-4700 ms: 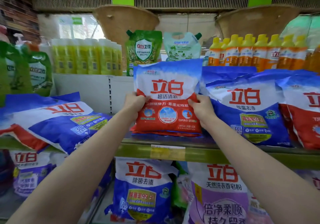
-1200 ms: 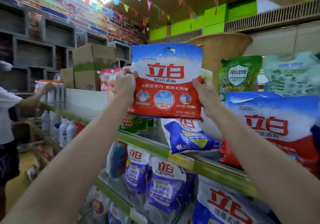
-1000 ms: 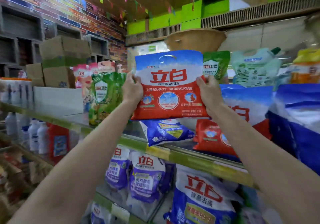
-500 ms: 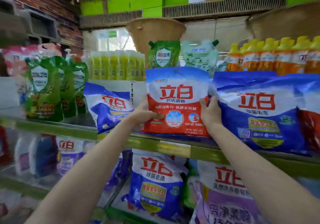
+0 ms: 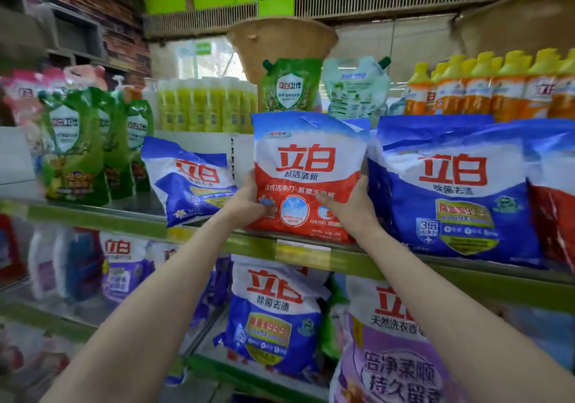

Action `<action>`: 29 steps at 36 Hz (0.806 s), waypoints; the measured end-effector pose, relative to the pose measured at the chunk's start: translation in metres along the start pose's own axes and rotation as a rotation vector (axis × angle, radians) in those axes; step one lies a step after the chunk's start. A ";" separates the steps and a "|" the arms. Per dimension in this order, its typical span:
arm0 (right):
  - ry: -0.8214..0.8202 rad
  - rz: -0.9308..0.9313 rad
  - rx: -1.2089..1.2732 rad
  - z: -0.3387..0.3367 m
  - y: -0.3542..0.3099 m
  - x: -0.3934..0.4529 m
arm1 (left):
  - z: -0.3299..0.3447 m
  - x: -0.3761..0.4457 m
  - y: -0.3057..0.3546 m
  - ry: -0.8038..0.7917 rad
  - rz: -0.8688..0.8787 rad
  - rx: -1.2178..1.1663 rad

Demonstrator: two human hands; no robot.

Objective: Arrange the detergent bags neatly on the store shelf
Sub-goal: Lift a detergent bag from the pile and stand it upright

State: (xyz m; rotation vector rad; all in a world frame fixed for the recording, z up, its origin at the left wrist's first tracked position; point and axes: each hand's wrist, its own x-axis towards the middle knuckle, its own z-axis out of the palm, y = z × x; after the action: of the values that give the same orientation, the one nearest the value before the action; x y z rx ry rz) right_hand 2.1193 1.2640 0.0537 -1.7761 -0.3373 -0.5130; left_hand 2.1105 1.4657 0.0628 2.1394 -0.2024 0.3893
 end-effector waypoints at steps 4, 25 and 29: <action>0.049 -0.010 -0.049 0.005 -0.005 0.000 | 0.006 -0.001 -0.004 0.132 0.006 0.077; -0.104 -0.902 -0.780 0.140 -0.056 0.007 | -0.139 0.009 -0.078 0.678 -0.477 0.052; -0.340 -0.620 -0.734 0.177 -0.063 0.023 | -0.159 0.037 -0.101 0.607 -0.429 -0.265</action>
State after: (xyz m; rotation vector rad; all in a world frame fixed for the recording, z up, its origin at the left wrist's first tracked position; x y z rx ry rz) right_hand 2.1381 1.4506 0.0810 -2.4777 -1.0625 -0.8420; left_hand 2.1432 1.6540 0.0805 1.6578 0.5147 0.6888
